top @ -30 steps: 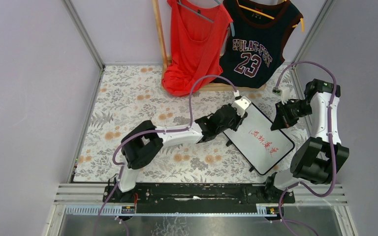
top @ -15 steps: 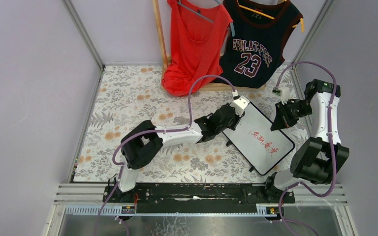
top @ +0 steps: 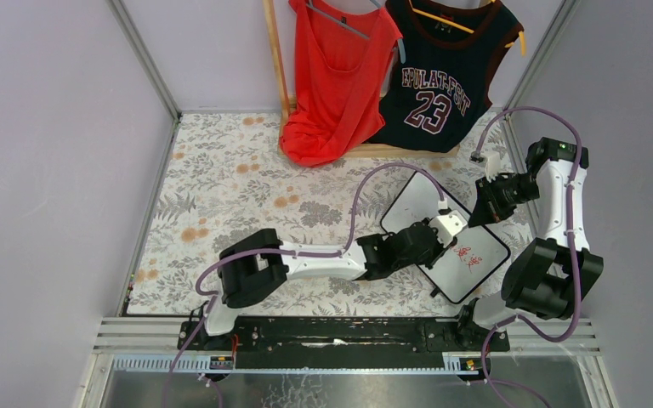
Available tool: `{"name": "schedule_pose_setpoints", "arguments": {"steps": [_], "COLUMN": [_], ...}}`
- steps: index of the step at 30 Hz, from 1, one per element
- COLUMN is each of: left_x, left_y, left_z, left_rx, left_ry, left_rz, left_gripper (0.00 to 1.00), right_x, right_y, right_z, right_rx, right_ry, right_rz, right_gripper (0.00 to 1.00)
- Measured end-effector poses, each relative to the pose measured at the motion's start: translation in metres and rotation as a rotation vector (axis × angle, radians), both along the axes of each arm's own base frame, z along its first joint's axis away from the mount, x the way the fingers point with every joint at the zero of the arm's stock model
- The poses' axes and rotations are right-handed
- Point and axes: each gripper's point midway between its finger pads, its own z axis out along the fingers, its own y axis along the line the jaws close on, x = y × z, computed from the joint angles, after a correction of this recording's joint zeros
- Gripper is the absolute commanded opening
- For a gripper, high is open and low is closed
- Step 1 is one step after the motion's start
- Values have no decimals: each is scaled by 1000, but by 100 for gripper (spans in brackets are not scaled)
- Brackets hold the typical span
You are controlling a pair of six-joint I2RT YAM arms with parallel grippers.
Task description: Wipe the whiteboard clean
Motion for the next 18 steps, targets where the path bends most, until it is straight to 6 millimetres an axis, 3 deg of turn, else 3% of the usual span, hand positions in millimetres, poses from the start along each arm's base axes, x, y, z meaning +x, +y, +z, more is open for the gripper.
{"name": "schedule_pose_setpoints", "arguments": {"steps": [4, 18], "left_x": [2, 88], "left_y": [2, 66], "left_z": [-1, -17], "left_rx": [5, 54], "left_ry": [-5, 3], "left_rz": [8, 184], "left_gripper": [0, 0], "right_x": [0, 1], "right_y": [0, 0], "right_z": [0, -1], "right_rx": [0, 1], "right_ry": [0, -6], "right_rz": [0, -1], "right_gripper": [0, 0]}}
